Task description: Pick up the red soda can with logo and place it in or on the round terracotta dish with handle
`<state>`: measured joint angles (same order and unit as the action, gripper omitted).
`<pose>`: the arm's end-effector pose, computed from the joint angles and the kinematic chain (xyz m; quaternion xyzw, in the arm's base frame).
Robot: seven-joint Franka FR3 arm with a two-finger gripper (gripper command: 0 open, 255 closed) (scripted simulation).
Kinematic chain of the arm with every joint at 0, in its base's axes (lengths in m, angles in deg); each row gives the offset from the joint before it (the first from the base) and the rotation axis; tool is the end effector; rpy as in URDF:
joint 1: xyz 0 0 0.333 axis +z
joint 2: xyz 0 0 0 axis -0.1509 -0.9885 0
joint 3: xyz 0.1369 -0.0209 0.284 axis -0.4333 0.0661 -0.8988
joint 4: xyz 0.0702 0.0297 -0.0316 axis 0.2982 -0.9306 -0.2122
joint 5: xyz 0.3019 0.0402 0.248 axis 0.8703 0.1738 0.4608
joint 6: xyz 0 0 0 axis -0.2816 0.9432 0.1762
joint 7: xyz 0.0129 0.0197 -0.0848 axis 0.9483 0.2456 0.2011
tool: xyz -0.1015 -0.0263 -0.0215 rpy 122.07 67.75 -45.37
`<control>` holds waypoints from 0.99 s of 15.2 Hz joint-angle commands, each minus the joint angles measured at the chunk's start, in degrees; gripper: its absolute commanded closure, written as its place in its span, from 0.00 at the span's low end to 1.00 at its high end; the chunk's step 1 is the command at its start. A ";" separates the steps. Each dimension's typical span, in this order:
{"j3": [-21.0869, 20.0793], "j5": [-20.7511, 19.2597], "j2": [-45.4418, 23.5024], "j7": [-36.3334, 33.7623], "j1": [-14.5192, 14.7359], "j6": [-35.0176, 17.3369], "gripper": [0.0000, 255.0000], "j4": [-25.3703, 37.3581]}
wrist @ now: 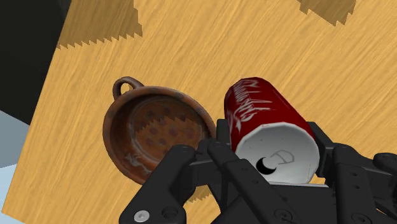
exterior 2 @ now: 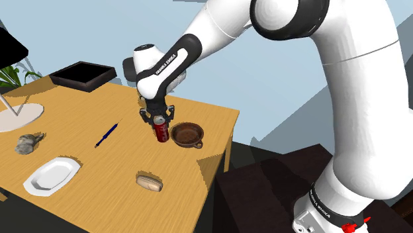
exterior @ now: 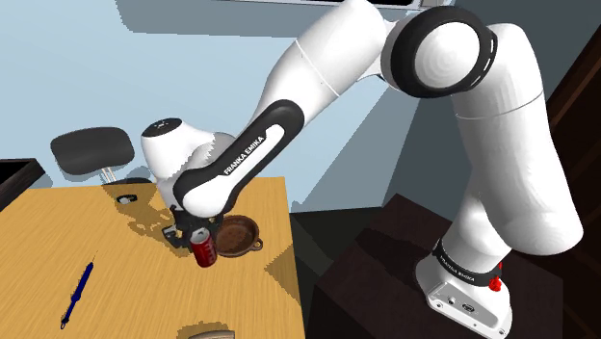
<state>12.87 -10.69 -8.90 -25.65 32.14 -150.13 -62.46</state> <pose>0.5212 0.4059 0.2285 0.9968 -0.0798 -0.0005 0.0033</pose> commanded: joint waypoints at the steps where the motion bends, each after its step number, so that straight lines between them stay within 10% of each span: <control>1: 0.08 0.42 1.12 2.00 -1.79 0.10 1.00 -0.93; 11: 1.37 2.55 4.13 14.44 -11.80 1.80 1.00 -1.76; 15: 1.83 1.88 2.10 14.02 -11.48 -0.36 1.00 -1.94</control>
<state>14.58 -8.66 -6.36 -11.64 20.66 -149.90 -64.26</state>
